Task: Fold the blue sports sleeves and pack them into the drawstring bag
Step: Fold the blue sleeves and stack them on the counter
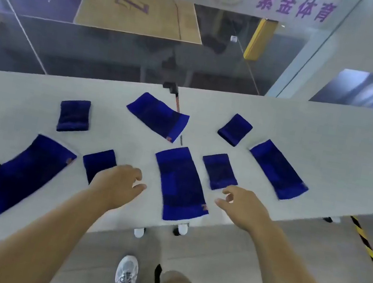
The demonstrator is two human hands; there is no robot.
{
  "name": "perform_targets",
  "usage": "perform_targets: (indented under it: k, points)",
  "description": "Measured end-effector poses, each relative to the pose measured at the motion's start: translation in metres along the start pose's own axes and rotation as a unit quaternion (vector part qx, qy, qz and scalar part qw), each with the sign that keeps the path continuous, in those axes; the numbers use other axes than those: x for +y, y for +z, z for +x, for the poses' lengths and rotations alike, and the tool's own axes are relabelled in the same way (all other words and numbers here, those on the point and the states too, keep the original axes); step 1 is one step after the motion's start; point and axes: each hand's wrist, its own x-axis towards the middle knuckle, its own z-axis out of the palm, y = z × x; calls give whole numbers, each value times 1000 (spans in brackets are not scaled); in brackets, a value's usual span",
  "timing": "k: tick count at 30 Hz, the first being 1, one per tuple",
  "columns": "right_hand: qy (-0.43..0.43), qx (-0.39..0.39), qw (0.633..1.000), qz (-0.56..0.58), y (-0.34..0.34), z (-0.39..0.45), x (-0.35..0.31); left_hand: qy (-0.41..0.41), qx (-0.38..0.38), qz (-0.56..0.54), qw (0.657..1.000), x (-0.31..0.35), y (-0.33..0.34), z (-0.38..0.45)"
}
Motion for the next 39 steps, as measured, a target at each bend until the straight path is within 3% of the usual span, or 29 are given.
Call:
perform_targets:
  k: [6, 12, 23, 27, 31, 39]
  points:
    - [61, 10, 998, -7, -5, 51, 23, -8, -41, 4, 999, 8, 12, 39]
    - [45, 38, 998, -18, -14, 108, 36, -66, -32, -5, 997, 27, 18, 65]
    - [19, -28, 999, 33, -9, 156, 35, -133, -20, -35, 990, 45, 20, 79]
    - [-21, -13, 1000, 5, -17, 159, 39, -151, -13, -42, 988, 38, 17, 78]
    - [-66, 32, 996, 52, -37, 162, 27, -156, 12, -55, 986, 31, 9, 78]
    - [-166, 85, 975, 118, -62, 150, -53, -172, 19, -80, 982, -12, -9, 70]
